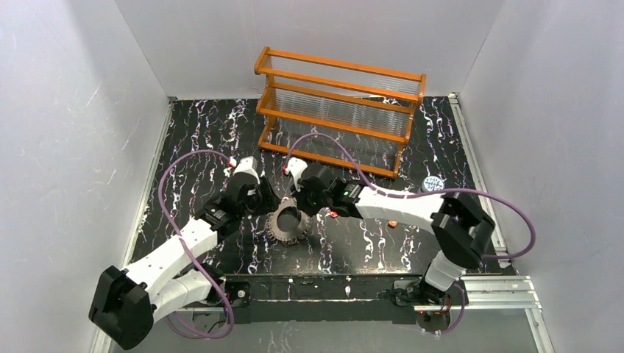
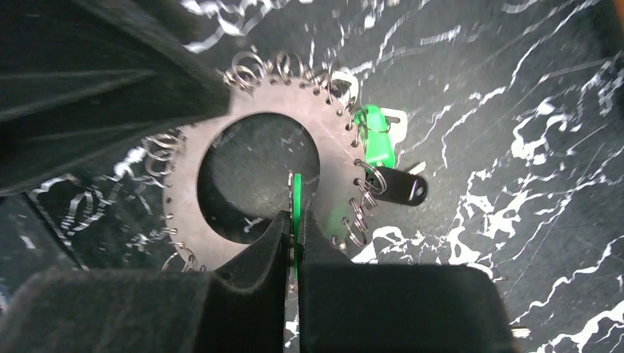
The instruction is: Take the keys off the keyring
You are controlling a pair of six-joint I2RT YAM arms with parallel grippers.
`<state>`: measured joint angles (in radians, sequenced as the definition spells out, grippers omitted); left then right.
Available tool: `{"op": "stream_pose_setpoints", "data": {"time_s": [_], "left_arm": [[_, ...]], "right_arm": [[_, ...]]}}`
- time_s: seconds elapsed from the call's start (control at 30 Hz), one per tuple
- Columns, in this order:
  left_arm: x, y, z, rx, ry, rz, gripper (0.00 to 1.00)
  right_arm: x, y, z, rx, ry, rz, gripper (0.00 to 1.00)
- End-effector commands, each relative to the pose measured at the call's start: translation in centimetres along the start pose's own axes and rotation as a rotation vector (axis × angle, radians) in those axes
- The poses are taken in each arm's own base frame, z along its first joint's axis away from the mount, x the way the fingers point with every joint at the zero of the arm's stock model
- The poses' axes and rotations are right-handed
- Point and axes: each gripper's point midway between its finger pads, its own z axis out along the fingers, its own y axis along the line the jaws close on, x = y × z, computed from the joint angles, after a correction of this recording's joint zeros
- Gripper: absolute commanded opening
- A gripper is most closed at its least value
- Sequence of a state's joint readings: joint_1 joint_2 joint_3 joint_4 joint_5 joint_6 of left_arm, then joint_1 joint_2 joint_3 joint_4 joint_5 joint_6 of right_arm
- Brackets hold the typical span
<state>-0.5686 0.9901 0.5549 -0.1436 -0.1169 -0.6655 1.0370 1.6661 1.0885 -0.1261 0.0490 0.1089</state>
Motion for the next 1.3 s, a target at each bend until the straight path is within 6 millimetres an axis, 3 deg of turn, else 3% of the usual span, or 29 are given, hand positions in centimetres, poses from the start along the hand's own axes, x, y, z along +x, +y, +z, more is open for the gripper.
{"op": "stream_pose_setpoints", "data": {"time_s": [0.0, 0.17, 0.27, 0.5, 0.6, 0.73, 0.9, 1.13, 1.27], "left_arm": [[-5.1, -3.1, -2.2, 0.099, -0.121, 0.099, 0.45], [-9.6, -5.7, -4.9, 0.158, -0.231, 0.252, 0.51], [-10.8, -6.1, -5.9, 0.176, -0.285, 0.319, 0.54], [-10.4, -6.7, -8.4, 0.284, -0.385, 0.41, 0.68], [-9.7, -8.1, -9.3, 0.384, -0.385, 0.499, 0.74], [-8.8, -9.7, -9.7, 0.497, -0.381, 0.568, 0.77], [-10.0, -10.6, -9.9, 0.535, -0.509, 0.702, 0.83], [-10.8, -12.9, -10.6, 0.63, -0.649, 0.933, 0.88], [-9.3, -13.0, -10.0, 0.684, -0.611, 0.955, 0.86]], "right_arm": [[-6.0, 1.2, -2.8, -0.052, -0.246, 0.025, 0.01], [-8.1, 1.5, -4.0, -0.078, -0.358, 0.044, 0.01], [-9.5, 1.7, -4.6, -0.091, -0.418, 0.043, 0.01], [-12.1, 1.3, -6.3, -0.065, -0.522, 0.072, 0.01], [-12.8, 0.9, -7.3, -0.047, -0.567, 0.093, 0.01], [-14.3, 0.6, -9.2, -0.031, -0.646, 0.106, 0.01], [-16.2, 0.1, -11.0, -0.001, -0.702, 0.098, 0.01], [-17.4, -0.9, -11.5, 0.07, -0.723, 0.032, 0.01], [-17.3, -0.8, -11.7, 0.07, -0.709, 0.004, 0.01]]}}
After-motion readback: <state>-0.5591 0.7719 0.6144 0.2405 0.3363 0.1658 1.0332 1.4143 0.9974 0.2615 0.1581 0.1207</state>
